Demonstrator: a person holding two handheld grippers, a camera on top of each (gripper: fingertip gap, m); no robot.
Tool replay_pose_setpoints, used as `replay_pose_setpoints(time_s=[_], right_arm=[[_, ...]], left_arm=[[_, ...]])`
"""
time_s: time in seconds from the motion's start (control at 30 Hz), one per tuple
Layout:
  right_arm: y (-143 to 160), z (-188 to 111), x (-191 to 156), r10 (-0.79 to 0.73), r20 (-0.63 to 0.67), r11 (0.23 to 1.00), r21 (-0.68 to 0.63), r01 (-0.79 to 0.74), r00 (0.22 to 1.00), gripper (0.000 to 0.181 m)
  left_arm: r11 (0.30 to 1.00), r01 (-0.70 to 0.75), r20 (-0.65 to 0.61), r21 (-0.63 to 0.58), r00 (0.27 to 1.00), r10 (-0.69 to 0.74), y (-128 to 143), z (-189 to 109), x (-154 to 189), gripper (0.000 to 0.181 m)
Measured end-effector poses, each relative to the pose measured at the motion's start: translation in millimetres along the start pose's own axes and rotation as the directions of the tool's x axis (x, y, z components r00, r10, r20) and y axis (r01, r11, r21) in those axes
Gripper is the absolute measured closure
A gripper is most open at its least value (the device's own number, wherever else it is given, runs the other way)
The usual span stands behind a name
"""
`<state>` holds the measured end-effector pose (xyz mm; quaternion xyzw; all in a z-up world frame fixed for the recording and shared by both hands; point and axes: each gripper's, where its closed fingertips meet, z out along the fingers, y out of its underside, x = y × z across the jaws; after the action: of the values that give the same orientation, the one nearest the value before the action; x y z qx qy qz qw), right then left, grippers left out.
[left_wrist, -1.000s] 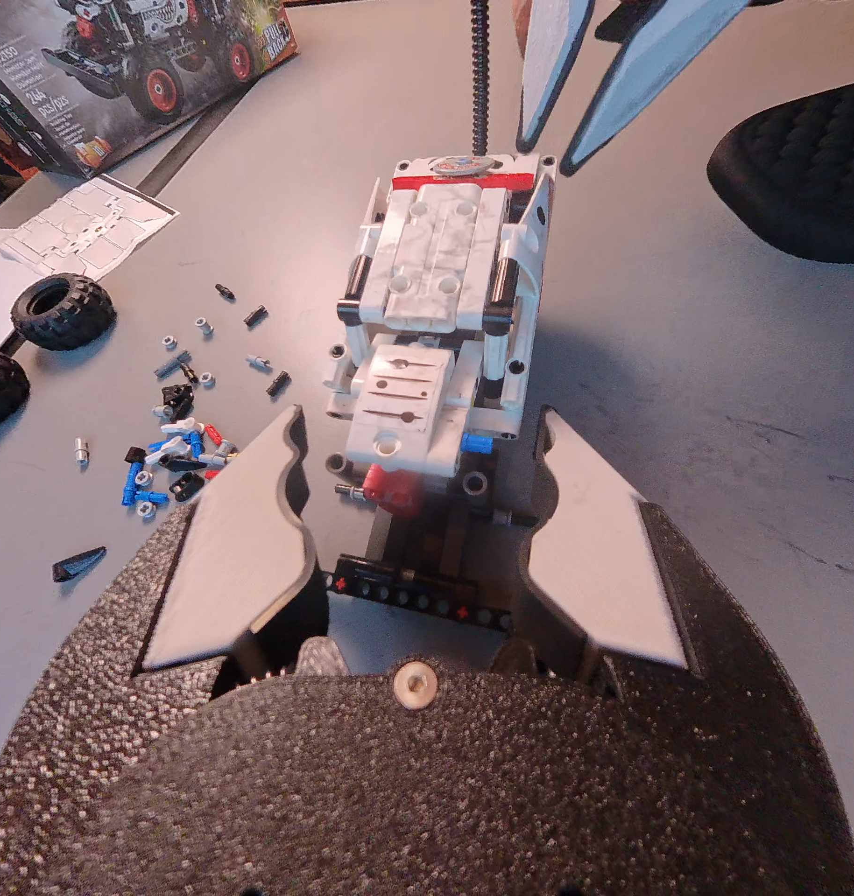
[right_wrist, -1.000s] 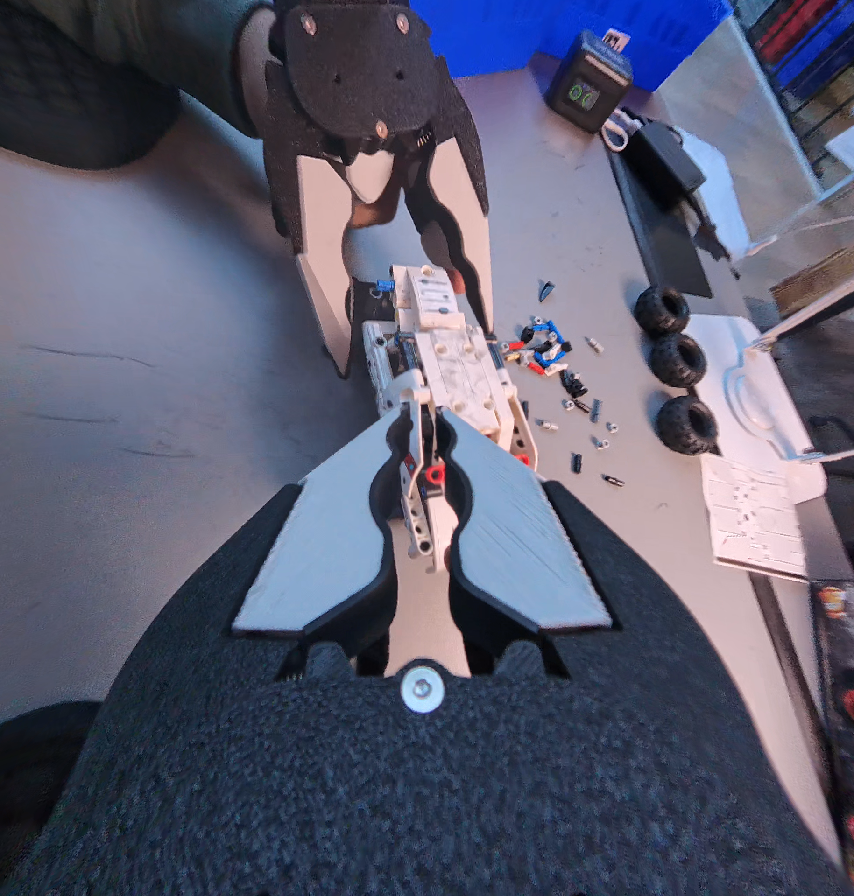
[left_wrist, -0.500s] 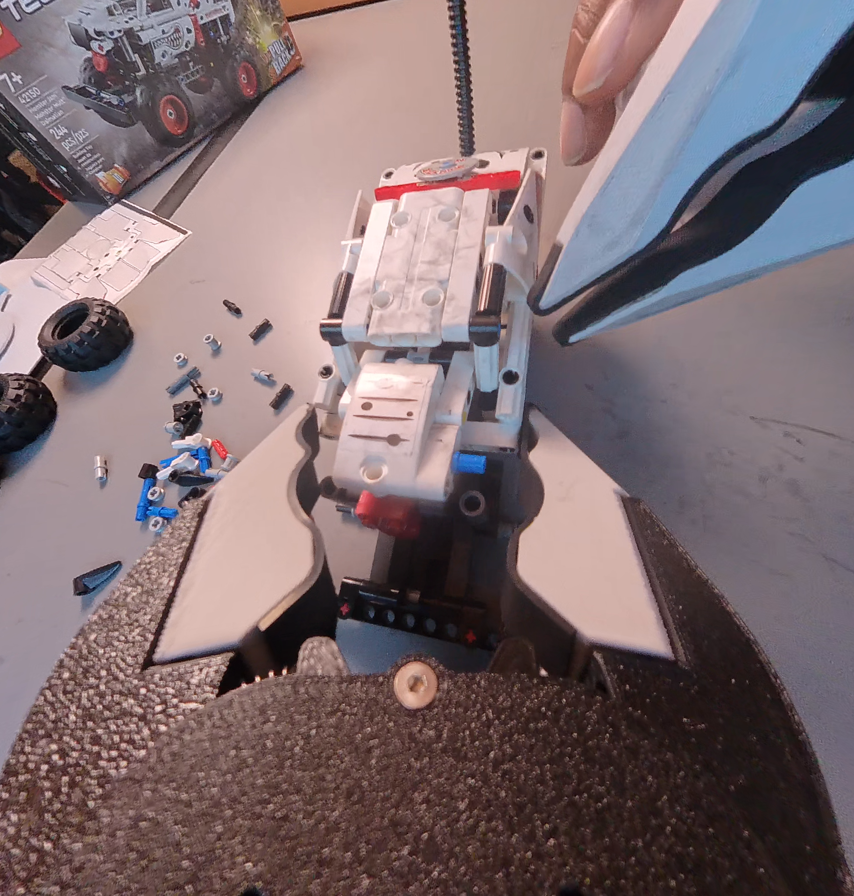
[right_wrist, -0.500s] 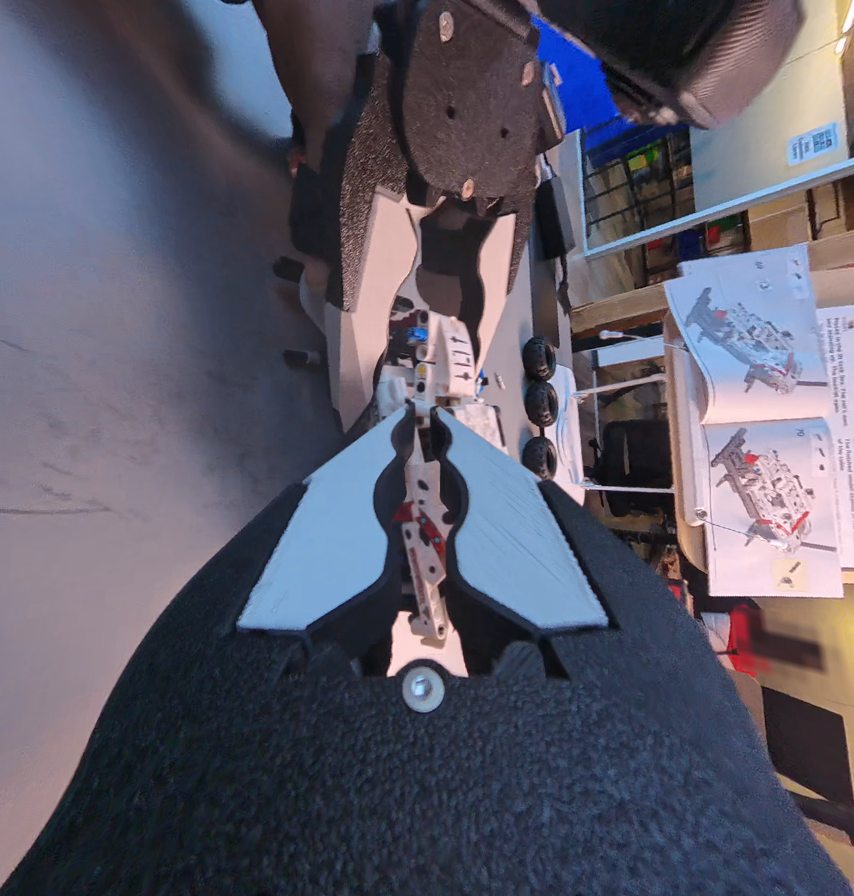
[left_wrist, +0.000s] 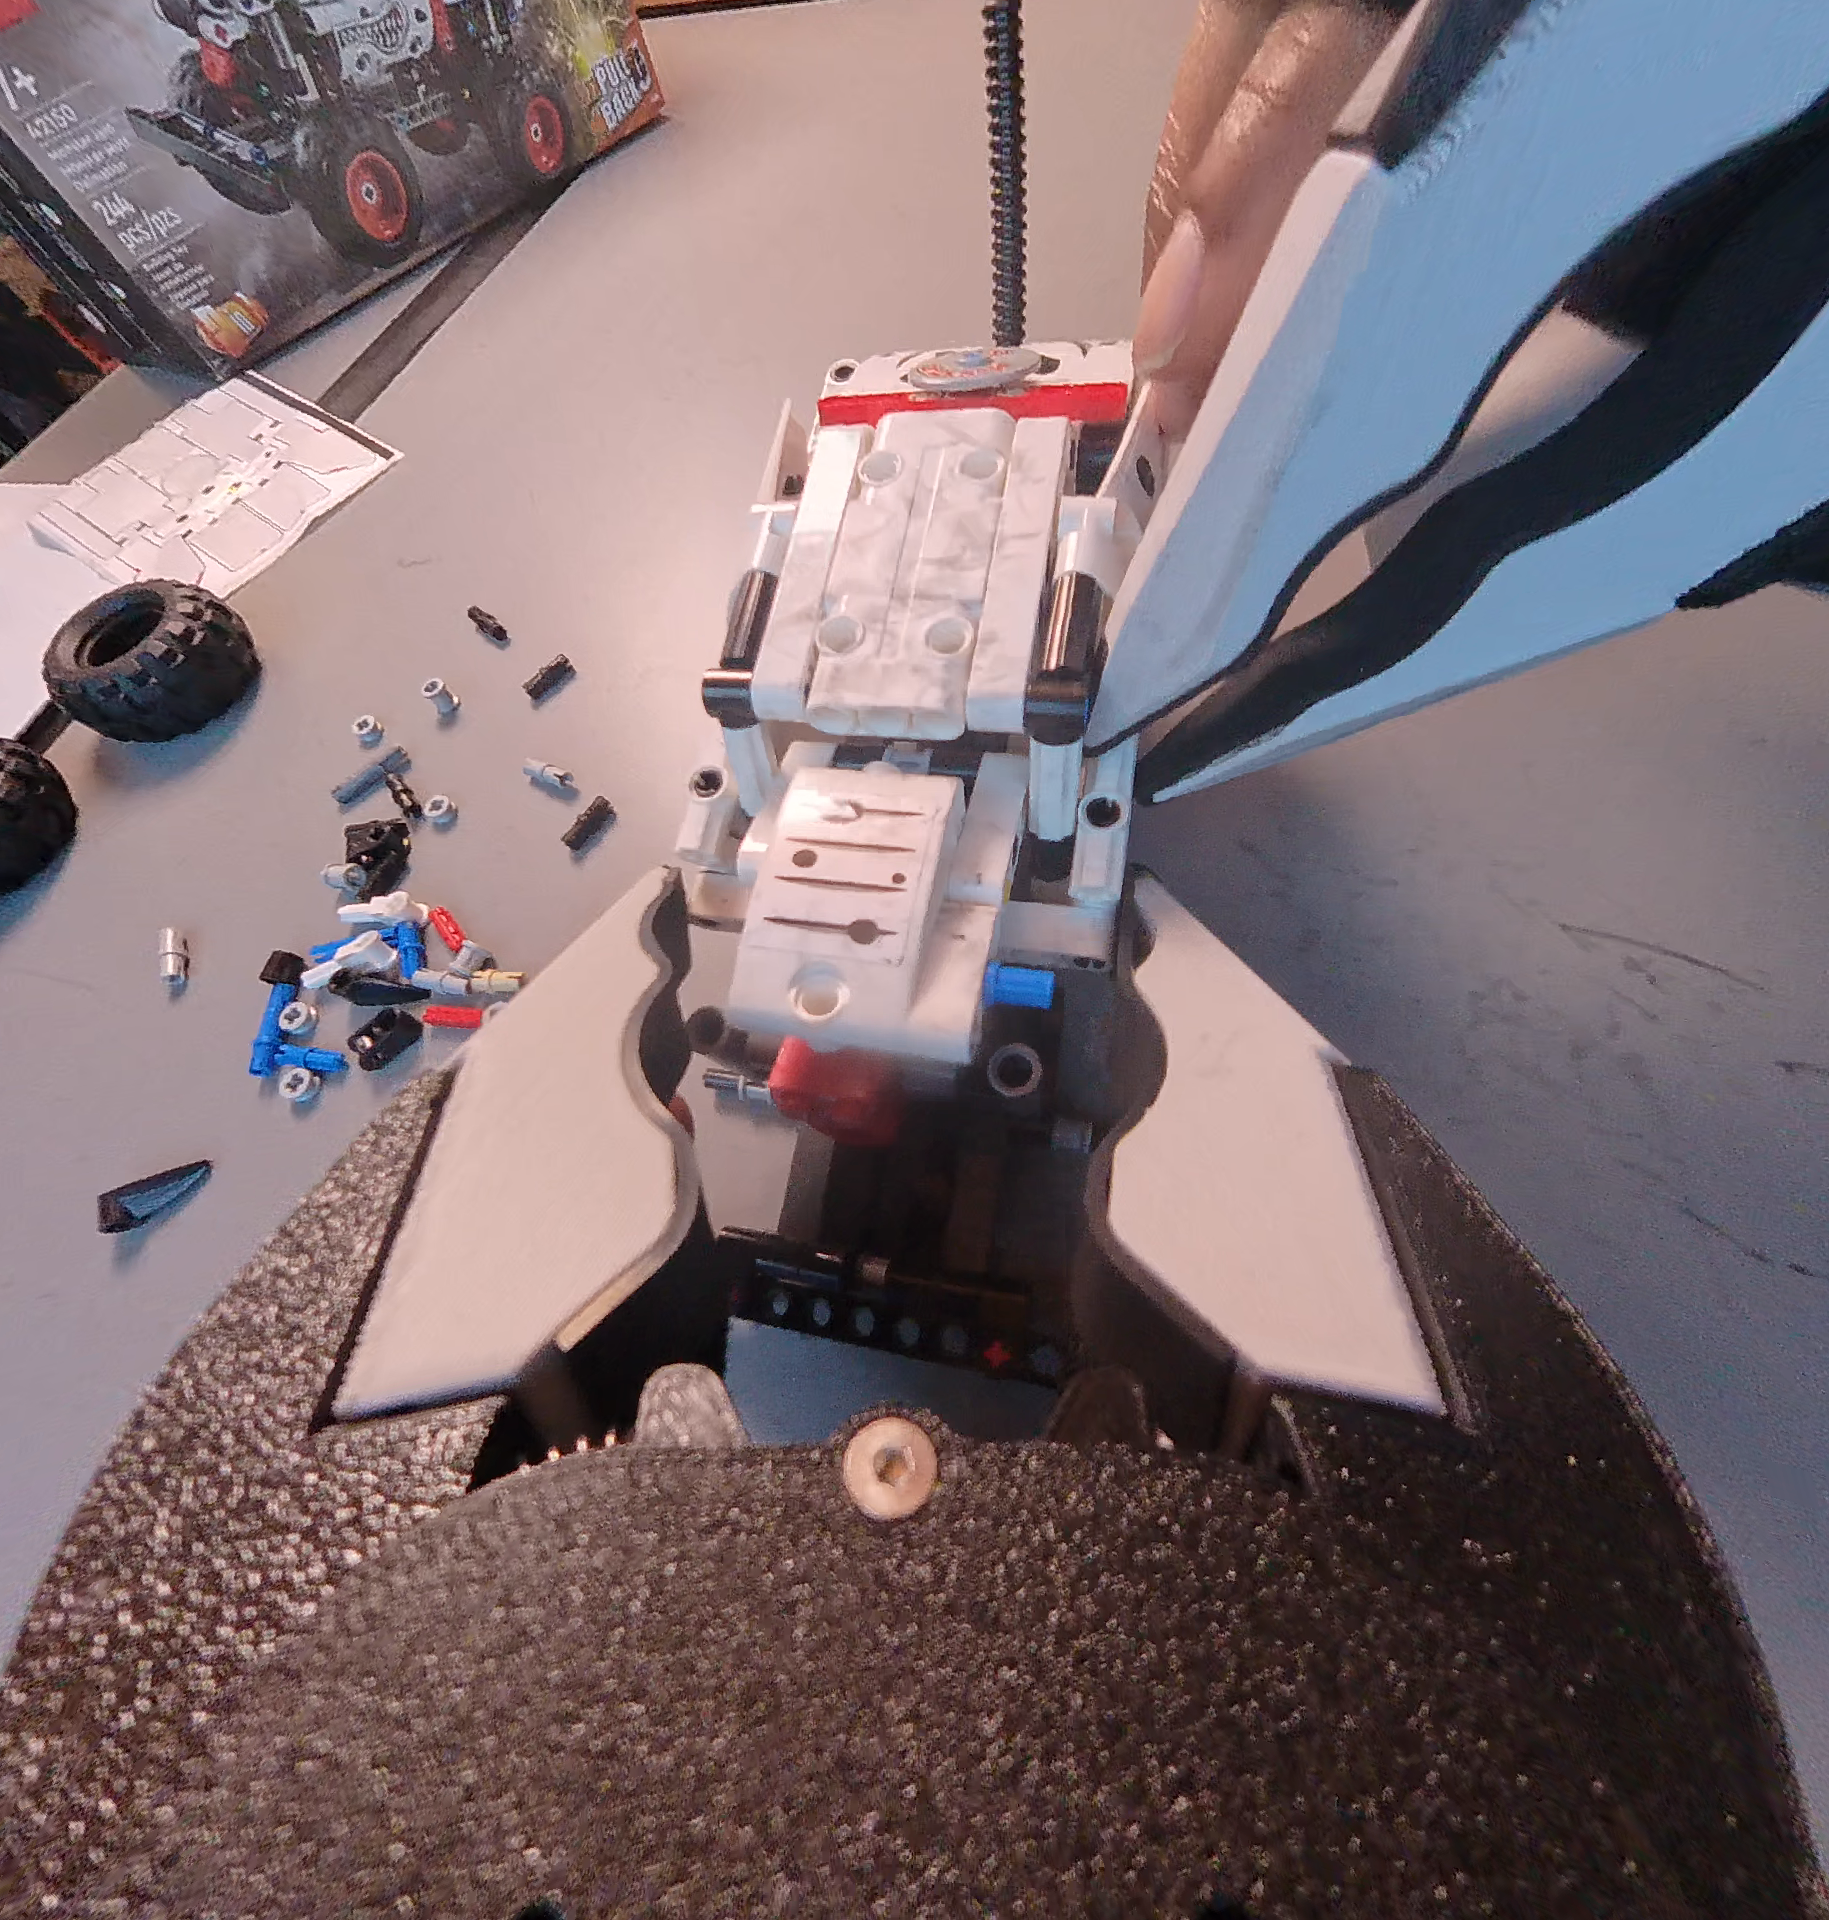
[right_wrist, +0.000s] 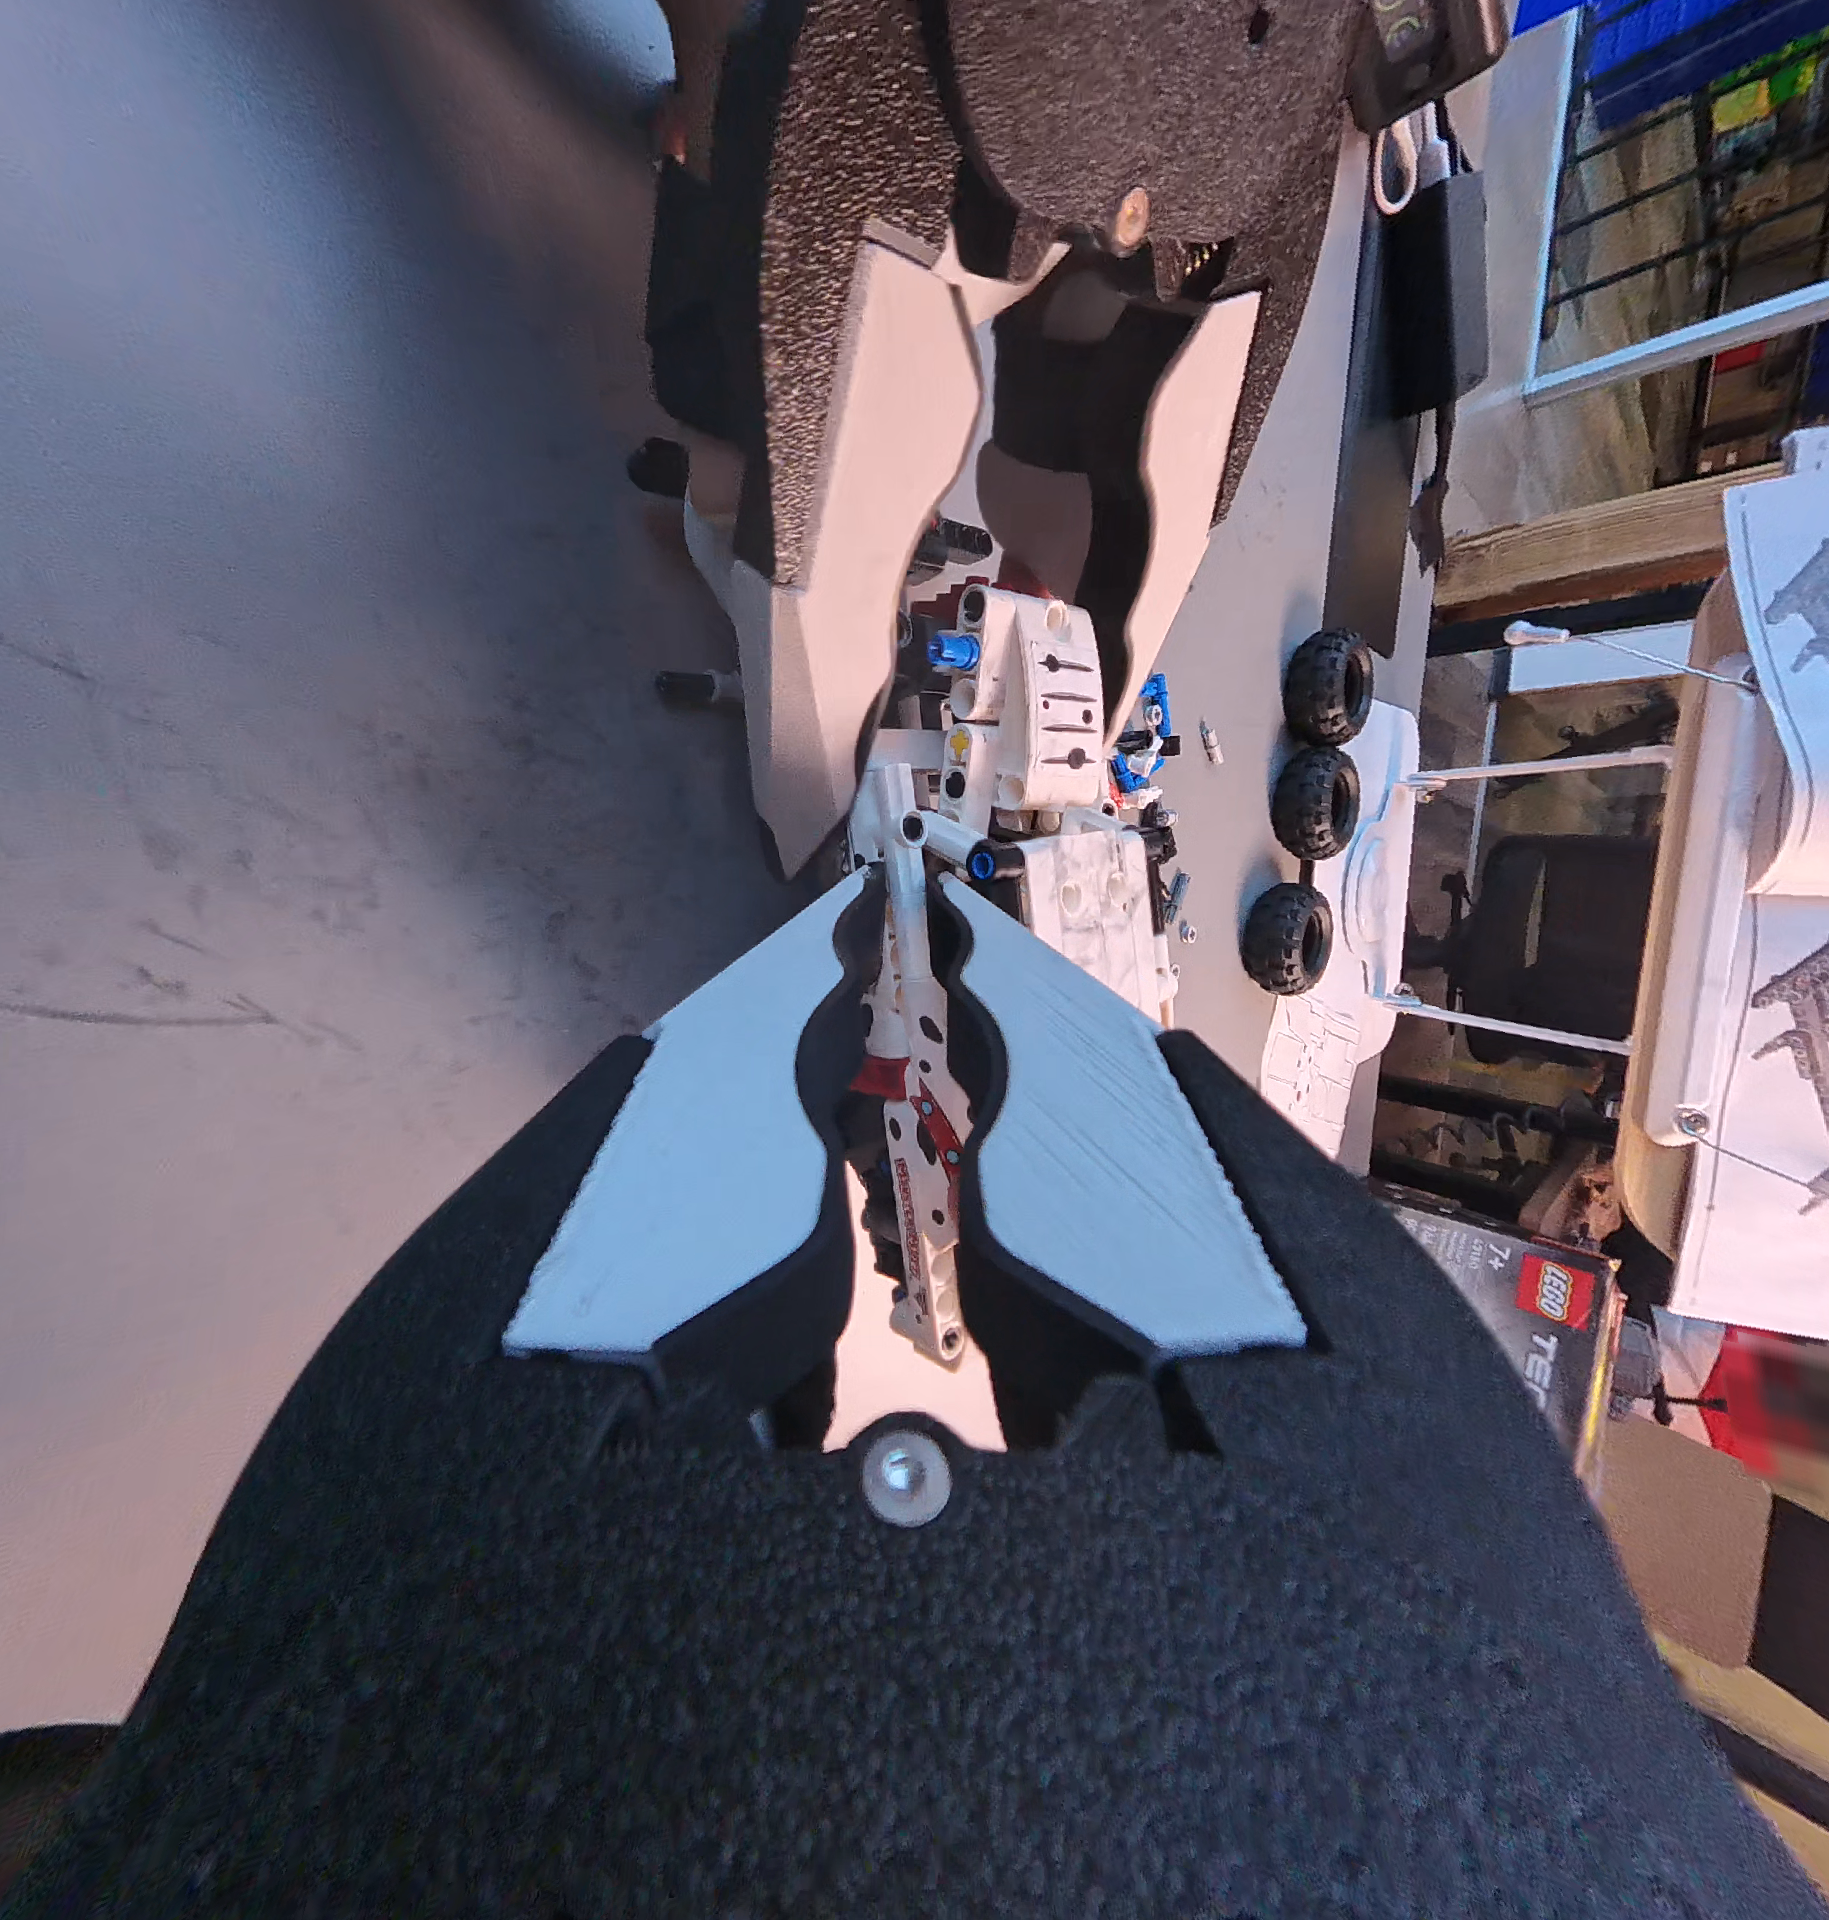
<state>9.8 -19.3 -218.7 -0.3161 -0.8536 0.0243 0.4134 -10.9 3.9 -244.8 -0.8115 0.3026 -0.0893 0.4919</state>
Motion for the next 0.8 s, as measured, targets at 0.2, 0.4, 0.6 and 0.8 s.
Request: replay_pose_setpoints(time_s=[0.2, 0.4, 0.6, 0.8], right_arm=[[-2, 0, 2, 0.001, -0.041, 0.999, 0.033, 0.0, 0.999, 0.177], [-15, -23, 43, 0.101, -0.319, 0.978, 0.207, -0.035, 0.942, 0.181], [-22, -43, 37, 0.06, -0.238, 0.966, 0.26, 0.004, 0.969, 0.181], [5, -21, 4, 0.06, -0.172, 0.989, 0.143, -0.036, 0.983, 0.176]], left_arm=[[0.999, 0.054, 0.01, 0.004, 0.998, -0.054, -2, 1, 0, 0.1], [0.998, 0.055, 0.023, -0.006, 0.998, -0.055, -1, 3, -1, 0.1], [0.998, 0.06, 0.029, -0.005, 0.998, -0.06, -3, 5, 2, 0.1], [0.998, 0.064, 0.026, -0.004, 0.998, -0.064, -3, 5, 2, 0.099]])
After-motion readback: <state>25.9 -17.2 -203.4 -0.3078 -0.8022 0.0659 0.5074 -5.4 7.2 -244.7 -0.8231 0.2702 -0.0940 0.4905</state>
